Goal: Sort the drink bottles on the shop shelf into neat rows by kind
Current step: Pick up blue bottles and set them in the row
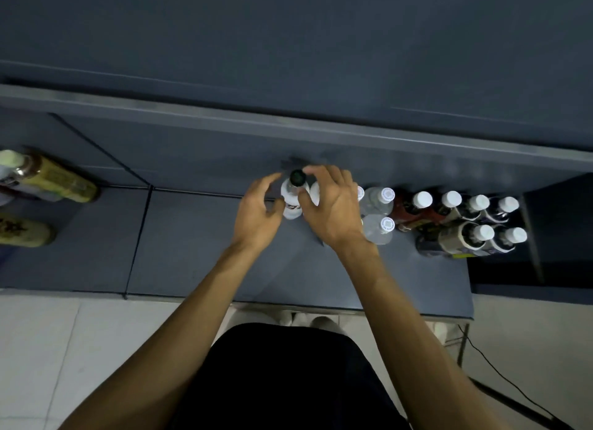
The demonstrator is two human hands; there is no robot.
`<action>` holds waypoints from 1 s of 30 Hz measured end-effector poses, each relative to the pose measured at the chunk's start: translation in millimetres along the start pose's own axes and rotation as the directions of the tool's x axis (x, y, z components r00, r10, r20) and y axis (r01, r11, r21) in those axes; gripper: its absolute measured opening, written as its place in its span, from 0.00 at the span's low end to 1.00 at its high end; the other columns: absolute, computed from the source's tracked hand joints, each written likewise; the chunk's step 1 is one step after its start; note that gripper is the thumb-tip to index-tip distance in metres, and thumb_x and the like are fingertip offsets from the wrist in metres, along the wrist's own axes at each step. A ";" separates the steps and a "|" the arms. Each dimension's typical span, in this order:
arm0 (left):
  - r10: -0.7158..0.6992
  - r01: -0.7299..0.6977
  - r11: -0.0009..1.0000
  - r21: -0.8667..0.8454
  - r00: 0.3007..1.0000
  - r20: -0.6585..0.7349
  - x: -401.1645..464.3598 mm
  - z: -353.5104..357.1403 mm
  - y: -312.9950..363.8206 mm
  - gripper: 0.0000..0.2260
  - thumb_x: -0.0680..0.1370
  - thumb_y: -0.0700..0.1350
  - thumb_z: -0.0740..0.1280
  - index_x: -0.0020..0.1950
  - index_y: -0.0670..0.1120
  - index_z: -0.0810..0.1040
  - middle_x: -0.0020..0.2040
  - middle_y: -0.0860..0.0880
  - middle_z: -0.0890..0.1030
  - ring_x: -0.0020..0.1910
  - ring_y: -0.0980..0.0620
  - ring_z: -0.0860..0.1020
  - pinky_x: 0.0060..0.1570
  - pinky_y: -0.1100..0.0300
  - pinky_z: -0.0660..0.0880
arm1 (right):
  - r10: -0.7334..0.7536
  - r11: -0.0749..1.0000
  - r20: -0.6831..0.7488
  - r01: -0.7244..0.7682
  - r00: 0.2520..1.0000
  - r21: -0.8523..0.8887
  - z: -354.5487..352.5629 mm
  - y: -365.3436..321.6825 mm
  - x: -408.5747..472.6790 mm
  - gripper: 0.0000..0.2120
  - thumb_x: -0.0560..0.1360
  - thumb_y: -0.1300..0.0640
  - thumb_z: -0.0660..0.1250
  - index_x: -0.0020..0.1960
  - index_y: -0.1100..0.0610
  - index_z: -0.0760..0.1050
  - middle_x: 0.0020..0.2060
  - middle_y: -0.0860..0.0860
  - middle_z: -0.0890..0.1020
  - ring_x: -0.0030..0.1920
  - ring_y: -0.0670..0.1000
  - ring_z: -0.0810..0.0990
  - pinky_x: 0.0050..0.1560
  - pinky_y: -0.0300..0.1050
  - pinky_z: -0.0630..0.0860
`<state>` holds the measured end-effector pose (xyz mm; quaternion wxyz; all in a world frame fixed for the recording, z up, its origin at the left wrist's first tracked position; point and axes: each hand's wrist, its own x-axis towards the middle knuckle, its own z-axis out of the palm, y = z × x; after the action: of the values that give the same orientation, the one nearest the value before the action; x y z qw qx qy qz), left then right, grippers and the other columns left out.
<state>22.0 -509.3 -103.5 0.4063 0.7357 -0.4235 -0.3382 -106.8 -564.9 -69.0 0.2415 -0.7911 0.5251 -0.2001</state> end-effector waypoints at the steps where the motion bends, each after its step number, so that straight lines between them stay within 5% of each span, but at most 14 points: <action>1: -0.009 0.009 1.000 -0.025 1.000 -0.018 -8.2 -6.9 2.2 0.19 0.75 0.34 0.62 0.63 0.48 0.76 0.59 0.52 0.79 0.58 0.54 0.77 0.58 0.62 0.72 | -0.016 0.997 0.027 0.013 1.000 0.081 0.7 -6.5 -4.2 0.16 0.73 0.52 0.64 0.58 0.57 0.77 0.52 0.54 0.81 0.53 0.58 0.76 0.54 0.51 0.71; 6: -0.023 0.016 0.998 -0.069 0.995 -0.102 -67.8 -53.3 -0.3 0.14 0.77 0.32 0.61 0.57 0.45 0.80 0.52 0.53 0.82 0.53 0.60 0.79 0.58 0.61 0.75 | 0.025 0.833 0.387 -0.233 0.922 0.502 10.9 -44.5 -33.7 0.10 0.78 0.56 0.66 0.57 0.59 0.78 0.50 0.50 0.83 0.52 0.45 0.79 0.50 0.27 0.70; 12: -0.113 0.083 0.990 -0.118 0.956 -0.272 -166.8 -115.1 -25.5 0.15 0.79 0.31 0.58 0.58 0.46 0.76 0.54 0.48 0.80 0.52 0.46 0.79 0.56 0.55 0.75 | -0.082 0.721 0.545 -0.328 0.834 0.610 34.7 -79.3 -104.9 0.08 0.78 0.57 0.67 0.56 0.57 0.78 0.50 0.49 0.82 0.46 0.39 0.78 0.43 0.21 0.69; 15: -0.153 0.113 0.984 -0.140 0.935 -0.320 -216.1 -139.9 -40.6 0.15 0.80 0.33 0.59 0.56 0.52 0.78 0.54 0.52 0.81 0.54 0.48 0.80 0.60 0.52 0.75 | -0.157 0.718 0.623 -0.344 0.767 0.605 44.6 -97.5 -135.1 0.11 0.78 0.55 0.66 0.61 0.53 0.77 0.51 0.44 0.80 0.50 0.37 0.77 0.43 0.20 0.69; 21: -0.227 0.164 0.970 -0.180 0.878 -0.421 -287.7 -178.1 -67.0 0.13 0.81 0.39 0.61 0.58 0.55 0.79 0.56 0.57 0.81 0.58 0.56 0.79 0.62 0.58 0.74 | -0.297 0.784 0.698 -0.250 0.652 0.568 61.4 -158.1 -168.4 0.14 0.79 0.49 0.63 0.64 0.48 0.75 0.56 0.39 0.77 0.59 0.41 0.76 0.57 0.33 0.70; 27: -0.259 0.116 0.955 -0.271 0.771 -0.581 -355.1 -240.9 -106.6 0.12 0.82 0.40 0.59 0.57 0.53 0.79 0.54 0.58 0.81 0.56 0.57 0.79 0.54 0.74 0.71 | -0.419 0.800 0.705 -0.134 0.572 0.584 107.8 -254.8 -210.9 0.13 0.79 0.50 0.63 0.61 0.52 0.77 0.51 0.39 0.79 0.53 0.37 0.77 0.52 0.28 0.73; 30: -0.276 0.088 0.942 -0.323 0.749 -0.603 -380.5 -281.5 -126.0 0.12 0.82 0.42 0.58 0.58 0.52 0.78 0.55 0.57 0.82 0.56 0.57 0.79 0.52 0.75 0.71 | -0.457 0.796 0.698 -0.097 0.552 0.598 140.8 -313.6 -238.0 0.12 0.79 0.49 0.64 0.61 0.50 0.78 0.55 0.44 0.81 0.56 0.43 0.79 0.59 0.40 0.75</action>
<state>145.8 -40.8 -32.3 0.5885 0.7809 -0.1340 -0.1607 116.1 -215.9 -11.3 0.6579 -0.7318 0.1774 0.0147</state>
